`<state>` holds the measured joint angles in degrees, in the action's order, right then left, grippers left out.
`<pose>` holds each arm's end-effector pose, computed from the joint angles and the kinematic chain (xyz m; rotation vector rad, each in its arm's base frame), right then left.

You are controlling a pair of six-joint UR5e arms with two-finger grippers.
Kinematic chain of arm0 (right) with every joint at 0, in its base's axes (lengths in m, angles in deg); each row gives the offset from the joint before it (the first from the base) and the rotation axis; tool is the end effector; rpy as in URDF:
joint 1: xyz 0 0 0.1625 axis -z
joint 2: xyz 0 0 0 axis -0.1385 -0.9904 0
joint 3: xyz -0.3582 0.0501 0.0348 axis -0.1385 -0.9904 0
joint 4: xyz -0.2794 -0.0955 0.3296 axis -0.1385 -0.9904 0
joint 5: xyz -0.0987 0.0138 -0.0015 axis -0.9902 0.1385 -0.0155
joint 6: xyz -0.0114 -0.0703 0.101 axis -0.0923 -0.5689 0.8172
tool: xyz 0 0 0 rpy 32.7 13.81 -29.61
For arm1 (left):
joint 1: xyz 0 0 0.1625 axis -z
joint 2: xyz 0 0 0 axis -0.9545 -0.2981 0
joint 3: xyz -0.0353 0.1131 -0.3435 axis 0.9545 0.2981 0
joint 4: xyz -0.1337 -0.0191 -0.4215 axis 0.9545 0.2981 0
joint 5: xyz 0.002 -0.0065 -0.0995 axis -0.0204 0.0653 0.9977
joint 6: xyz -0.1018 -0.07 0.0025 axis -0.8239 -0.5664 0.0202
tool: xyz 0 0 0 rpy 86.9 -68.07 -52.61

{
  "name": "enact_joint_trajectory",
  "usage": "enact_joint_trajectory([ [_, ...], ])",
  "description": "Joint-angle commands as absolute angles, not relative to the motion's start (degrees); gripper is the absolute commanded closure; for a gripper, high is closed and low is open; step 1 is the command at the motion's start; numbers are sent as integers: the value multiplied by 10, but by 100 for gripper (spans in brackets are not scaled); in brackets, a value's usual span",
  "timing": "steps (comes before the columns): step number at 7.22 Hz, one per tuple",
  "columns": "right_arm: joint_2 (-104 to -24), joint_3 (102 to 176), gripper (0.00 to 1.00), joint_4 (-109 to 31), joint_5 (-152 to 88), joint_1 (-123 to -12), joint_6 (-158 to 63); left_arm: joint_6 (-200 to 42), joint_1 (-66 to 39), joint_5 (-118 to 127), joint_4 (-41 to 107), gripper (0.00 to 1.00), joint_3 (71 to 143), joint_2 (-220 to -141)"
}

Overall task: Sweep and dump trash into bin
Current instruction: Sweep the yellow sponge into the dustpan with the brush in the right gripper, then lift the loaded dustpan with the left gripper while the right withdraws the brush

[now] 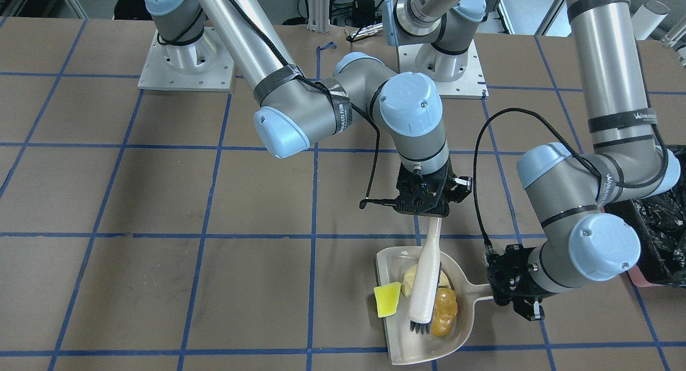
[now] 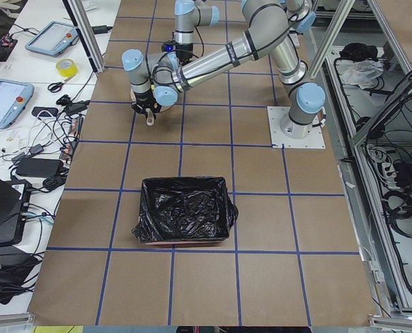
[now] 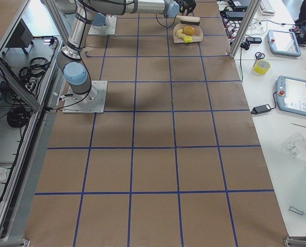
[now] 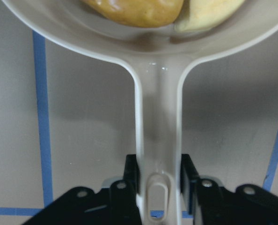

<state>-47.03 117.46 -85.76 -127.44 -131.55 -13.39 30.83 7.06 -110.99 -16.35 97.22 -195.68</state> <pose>0.5544 -0.5271 0.2237 0.3543 2.7272 0.0232 -0.0016 -0.6922 0.1495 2.1180 2.3121 0.1260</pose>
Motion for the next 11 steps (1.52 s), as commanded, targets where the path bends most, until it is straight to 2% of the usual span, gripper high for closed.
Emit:
enact_joint_trajectory([
  [1,-473,1175,100,-842,-1286,-1313,-149,308,71,-1110,-163,100,972,-1957],
  [6,-493,1179,100,-744,-1296,-1230,-243,314,41,-1029,-157,100,983,-1947],
  [11,-555,1199,100,-565,-1318,-1019,-476,368,-16,-1021,-129,100,984,-1910],
])
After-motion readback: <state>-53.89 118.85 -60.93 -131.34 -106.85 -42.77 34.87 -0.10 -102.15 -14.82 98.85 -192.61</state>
